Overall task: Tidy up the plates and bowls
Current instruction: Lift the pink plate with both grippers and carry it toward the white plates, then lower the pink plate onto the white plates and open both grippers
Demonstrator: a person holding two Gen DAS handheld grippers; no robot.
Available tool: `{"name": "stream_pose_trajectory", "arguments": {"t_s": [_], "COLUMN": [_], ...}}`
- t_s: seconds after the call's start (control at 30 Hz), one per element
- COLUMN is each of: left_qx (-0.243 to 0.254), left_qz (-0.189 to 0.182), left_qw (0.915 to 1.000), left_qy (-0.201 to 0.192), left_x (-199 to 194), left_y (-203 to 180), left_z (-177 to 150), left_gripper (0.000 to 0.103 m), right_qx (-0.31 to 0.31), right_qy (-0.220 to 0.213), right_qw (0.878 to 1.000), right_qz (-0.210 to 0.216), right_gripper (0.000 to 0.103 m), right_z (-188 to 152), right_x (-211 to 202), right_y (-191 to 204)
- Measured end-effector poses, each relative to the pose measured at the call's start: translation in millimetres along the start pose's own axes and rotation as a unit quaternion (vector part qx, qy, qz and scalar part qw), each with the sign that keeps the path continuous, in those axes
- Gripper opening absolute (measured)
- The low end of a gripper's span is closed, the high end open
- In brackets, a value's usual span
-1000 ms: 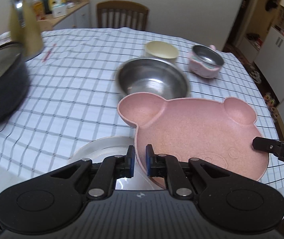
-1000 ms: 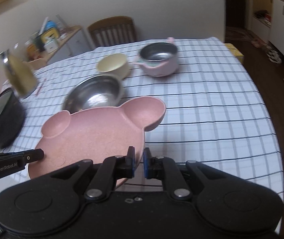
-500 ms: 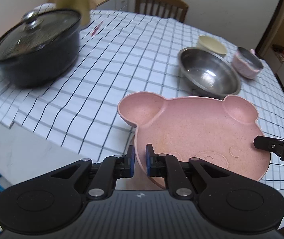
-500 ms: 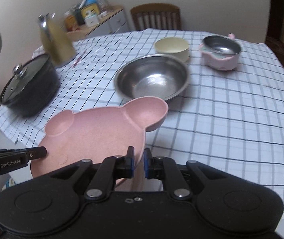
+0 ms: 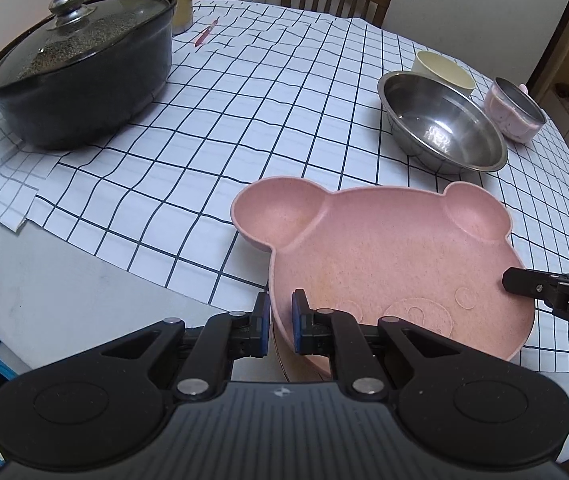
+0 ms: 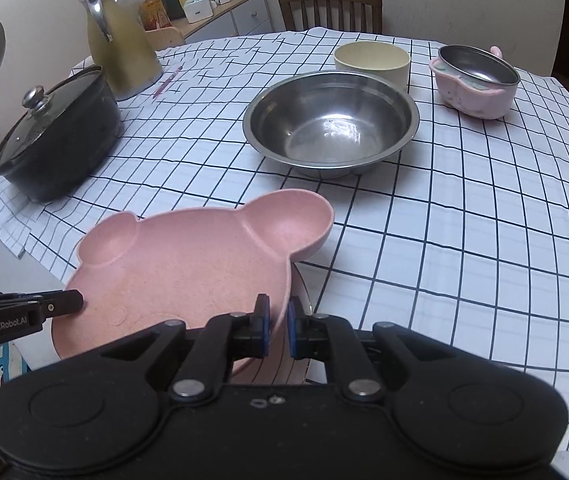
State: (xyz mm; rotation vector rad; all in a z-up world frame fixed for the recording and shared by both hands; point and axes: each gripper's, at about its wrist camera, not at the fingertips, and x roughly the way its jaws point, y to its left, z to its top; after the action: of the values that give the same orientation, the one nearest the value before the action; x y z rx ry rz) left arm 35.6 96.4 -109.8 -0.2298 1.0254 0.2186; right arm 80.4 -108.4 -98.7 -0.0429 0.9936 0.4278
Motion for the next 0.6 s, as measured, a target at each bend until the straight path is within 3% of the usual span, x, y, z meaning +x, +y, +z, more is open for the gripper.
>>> {"name": "stream_pose_trajectory", "arguments": {"t_s": [0.4, 0.6], "left_qx": [0.013, 0.016], "left_qz": [0.001, -0.002], "left_qw": [0.9999, 0.9998], "left_qy": [0.007, 0.010], "left_x": [9, 11], "left_y": [-3, -5], "left_z": [-5, -7], "left_gripper": [0.010, 0.010], "right_qx": [-0.011, -0.010], "right_qy": [0.014, 0.016], "right_qw": [1.000, 1.000], "right_qz": [-0.009, -0.014], "right_gripper": [0.010, 0.019], "right_z": [-4, -6], "right_x": [12, 15], "right_y": [-2, -3]}}
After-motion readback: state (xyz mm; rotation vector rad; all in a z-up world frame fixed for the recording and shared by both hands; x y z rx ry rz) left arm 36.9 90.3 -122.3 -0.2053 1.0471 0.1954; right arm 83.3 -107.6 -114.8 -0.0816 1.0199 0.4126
